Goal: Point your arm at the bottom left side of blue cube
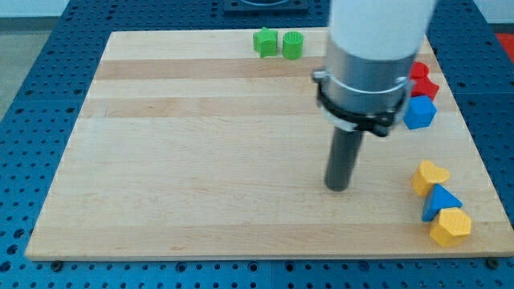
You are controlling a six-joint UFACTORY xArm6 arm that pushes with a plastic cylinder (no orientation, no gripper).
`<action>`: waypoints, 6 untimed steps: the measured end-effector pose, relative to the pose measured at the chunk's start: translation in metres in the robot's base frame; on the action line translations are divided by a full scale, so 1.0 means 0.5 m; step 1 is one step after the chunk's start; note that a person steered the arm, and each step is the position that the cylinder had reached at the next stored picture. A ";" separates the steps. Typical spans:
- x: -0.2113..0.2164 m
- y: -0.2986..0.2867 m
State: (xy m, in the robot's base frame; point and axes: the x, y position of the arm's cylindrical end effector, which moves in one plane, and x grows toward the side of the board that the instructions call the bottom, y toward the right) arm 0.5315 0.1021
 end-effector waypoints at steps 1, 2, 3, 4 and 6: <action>-0.044 0.045; -0.089 0.052; -0.111 0.052; -0.148 0.052; -0.174 0.096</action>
